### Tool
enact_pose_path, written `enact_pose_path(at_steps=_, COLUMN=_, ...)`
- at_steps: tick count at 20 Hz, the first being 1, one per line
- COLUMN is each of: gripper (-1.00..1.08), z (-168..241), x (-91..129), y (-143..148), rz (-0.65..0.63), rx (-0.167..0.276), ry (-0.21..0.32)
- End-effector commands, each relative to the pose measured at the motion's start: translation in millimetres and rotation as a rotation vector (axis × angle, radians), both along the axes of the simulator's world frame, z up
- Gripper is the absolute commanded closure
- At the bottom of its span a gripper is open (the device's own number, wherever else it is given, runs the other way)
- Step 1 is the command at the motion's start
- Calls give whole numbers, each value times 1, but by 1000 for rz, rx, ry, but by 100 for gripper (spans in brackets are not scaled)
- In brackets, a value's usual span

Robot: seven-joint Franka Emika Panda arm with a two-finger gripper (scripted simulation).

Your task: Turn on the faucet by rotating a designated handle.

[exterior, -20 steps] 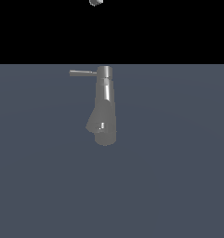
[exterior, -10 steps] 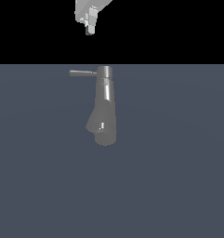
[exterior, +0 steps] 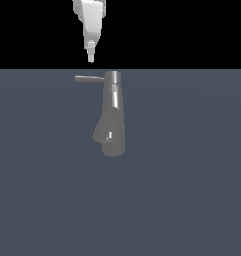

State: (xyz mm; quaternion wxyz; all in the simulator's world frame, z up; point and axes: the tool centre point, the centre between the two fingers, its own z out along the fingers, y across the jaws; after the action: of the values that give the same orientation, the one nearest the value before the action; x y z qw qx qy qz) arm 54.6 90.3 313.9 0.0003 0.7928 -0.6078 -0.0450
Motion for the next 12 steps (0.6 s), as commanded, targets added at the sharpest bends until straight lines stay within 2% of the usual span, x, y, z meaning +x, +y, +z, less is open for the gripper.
enact_pose_path(at_steps=1, gripper=108, z=-16, x=11, y=8, rz=-58, rx=-15, ry=1)
enact_pose_path(at_steps=12, gripper=108, z=-67, x=40, y=34, rz=-225, rx=-63, ry=-2)
